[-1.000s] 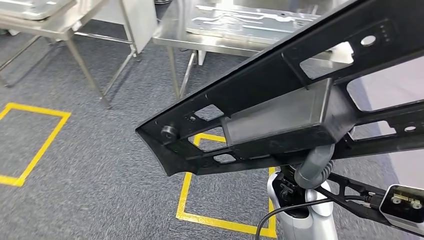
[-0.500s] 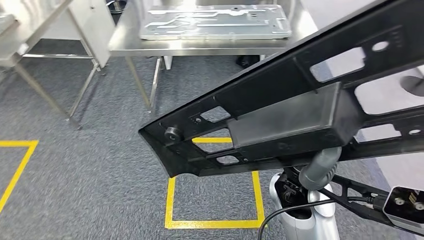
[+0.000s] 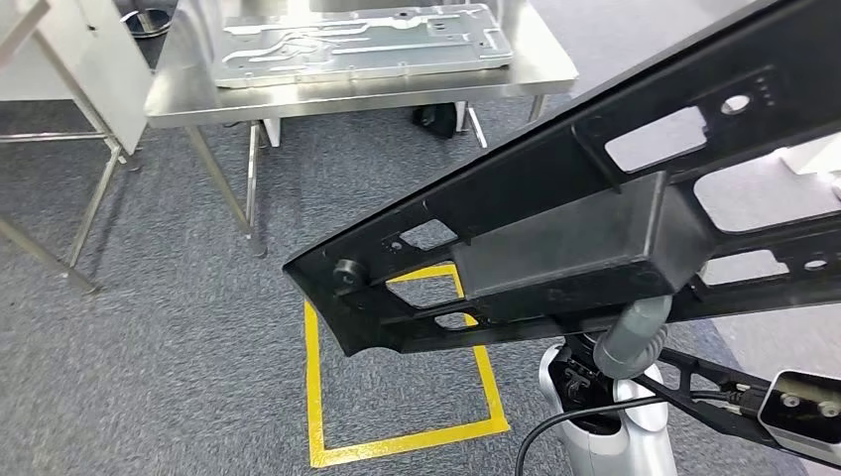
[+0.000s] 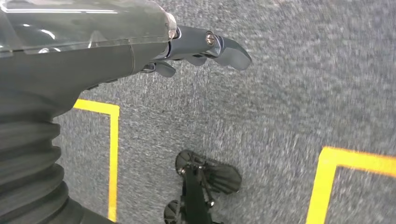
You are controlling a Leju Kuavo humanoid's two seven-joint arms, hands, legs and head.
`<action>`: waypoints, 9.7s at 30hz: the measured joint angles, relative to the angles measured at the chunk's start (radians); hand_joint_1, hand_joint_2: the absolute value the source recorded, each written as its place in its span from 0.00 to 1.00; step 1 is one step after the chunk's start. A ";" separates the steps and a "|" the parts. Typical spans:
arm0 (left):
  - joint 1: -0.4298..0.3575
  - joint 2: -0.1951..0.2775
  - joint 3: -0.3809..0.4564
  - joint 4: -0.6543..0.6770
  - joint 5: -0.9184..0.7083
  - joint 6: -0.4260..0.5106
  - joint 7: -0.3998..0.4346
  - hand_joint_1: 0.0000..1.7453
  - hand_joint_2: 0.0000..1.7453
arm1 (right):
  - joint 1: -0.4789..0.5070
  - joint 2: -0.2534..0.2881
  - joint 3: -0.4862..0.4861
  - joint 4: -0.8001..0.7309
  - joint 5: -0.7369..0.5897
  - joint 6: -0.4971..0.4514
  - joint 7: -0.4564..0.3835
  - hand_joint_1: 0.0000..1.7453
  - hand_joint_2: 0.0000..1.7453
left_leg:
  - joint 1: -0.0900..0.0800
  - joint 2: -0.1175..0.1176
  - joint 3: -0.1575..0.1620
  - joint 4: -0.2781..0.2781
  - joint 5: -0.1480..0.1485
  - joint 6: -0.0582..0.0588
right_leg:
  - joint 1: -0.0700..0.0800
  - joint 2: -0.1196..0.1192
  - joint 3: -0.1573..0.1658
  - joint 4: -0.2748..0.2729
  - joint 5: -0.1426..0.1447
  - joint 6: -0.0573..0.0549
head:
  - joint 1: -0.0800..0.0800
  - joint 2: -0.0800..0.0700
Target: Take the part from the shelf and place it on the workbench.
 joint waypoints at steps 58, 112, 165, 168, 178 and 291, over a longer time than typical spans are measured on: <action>0.002 0.015 0.002 0.000 0.016 -0.018 -0.031 0.00 1.00 | -0.011 -0.011 -0.007 0.037 0.062 -0.068 0.046 1.00 1.00 | -0.018 -0.035 -0.035 -0.004 0.044 0.017 | 0.025 0.009 0.222 -0.228 0.024 -0.029 | 0.000 0.000; 0.005 0.012 0.001 0.001 -0.005 -0.019 -0.039 0.00 1.00 | 0.005 -0.047 -0.006 0.082 0.103 -0.091 0.076 1.00 1.00 | -0.009 -0.028 -0.128 0.140 -0.024 -0.037 | 0.000 -0.007 0.265 -0.286 0.015 -0.055 | -0.002 0.000; -0.014 0.014 0.008 0.002 0.000 -0.022 -0.079 0.00 1.00 | -0.672 0.032 0.324 1.356 1.680 -0.582 0.418 1.00 1.00 | -0.010 -0.044 -0.075 0.030 0.039 -0.034 | 0.006 -0.004 0.147 -0.294 0.120 -0.056 | -0.002 0.000; -0.014 0.015 0.007 0.002 -0.001 -0.024 -0.086 0.00 1.00 | -0.677 0.042 0.326 1.431 1.662 -0.578 0.406 1.00 1.00 | -0.004 -0.035 -0.155 0.204 -0.040 -0.047 | 0.003 -0.005 0.158 -0.301 0.119 -0.060 | -0.003 0.000; -0.016 0.022 0.000 0.002 -0.018 -0.028 -0.133 0.00 1.00 | -0.640 0.026 0.327 1.567 1.659 -0.598 0.405 1.00 1.00 | 0.008 -0.033 -0.078 0.021 0.062 -0.036 | 0.002 0.000 0.163 -0.274 0.087 -0.019 | -0.002 0.000; 0.030 0.013 -0.068 0.002 -0.048 -0.044 -0.125 0.00 0.00 | 0.212 0.015 -1.083 1.759 1.612 -0.612 0.658 0.00 0.00 | -0.007 -0.017 -0.133 0.235 -0.097 -0.055 | 0.007 -0.015 0.242 -0.328 0.070 -0.056 | -0.002 0.000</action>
